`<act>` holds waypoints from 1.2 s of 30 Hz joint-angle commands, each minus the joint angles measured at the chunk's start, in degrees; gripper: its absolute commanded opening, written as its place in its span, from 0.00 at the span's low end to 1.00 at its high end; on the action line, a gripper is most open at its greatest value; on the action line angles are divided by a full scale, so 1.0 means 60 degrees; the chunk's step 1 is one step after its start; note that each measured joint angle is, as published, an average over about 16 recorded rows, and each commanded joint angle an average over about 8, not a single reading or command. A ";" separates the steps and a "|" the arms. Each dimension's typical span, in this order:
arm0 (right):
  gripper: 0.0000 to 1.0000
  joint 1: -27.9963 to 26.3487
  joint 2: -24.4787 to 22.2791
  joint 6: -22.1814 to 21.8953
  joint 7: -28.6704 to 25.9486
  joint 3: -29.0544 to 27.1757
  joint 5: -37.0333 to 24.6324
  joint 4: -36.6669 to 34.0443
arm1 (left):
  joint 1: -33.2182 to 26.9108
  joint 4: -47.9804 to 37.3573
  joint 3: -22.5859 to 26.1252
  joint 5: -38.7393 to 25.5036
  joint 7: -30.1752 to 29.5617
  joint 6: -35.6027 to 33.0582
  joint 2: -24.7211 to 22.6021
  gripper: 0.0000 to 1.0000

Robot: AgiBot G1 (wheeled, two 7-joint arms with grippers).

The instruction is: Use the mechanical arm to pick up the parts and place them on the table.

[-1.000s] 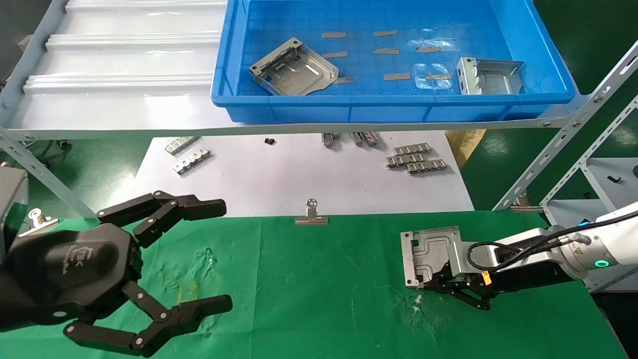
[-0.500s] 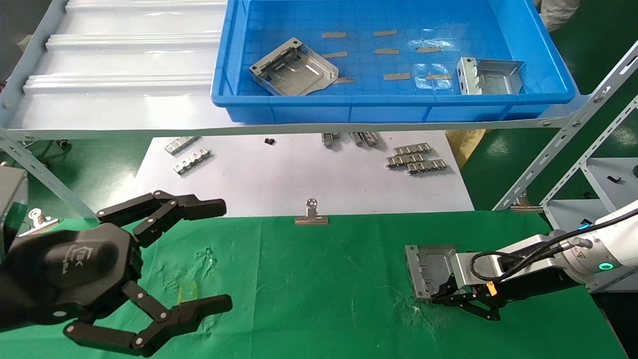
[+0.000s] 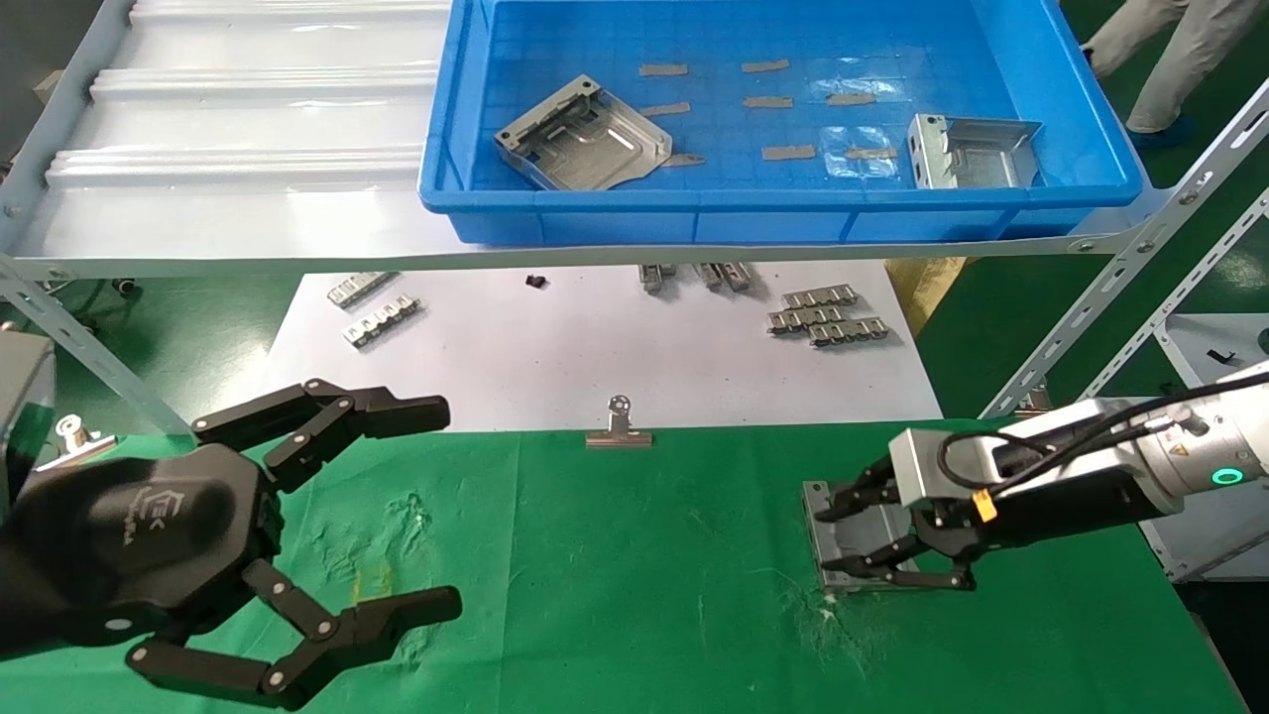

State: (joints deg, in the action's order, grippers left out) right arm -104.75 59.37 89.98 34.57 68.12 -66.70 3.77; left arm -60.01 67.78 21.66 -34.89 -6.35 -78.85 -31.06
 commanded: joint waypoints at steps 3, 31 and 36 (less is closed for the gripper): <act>1.00 -0.0042 -0.0073 0.0282 -0.0323 -0.0327 0.0538 0.0034 | 0.0000 -0.0001 0.0000 0.0000 0.0000 0.0001 0.0000 1.00; 1.00 0.1569 -0.0959 0.0070 -0.1907 -0.2178 0.1376 0.2577 | 0.0001 -0.0002 -0.0001 0.0001 0.0000 0.0002 0.0001 1.00; 1.00 0.2166 -0.1287 -0.0013 -0.2506 -0.2867 0.1669 0.3537 | 0.0001 -0.0002 -0.0001 0.0001 0.0000 0.0002 0.0001 1.00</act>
State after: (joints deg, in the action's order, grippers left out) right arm -91.75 51.64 89.90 19.53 50.91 -56.68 25.00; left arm -60.00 67.78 21.65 -34.89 -6.35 -78.83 -31.06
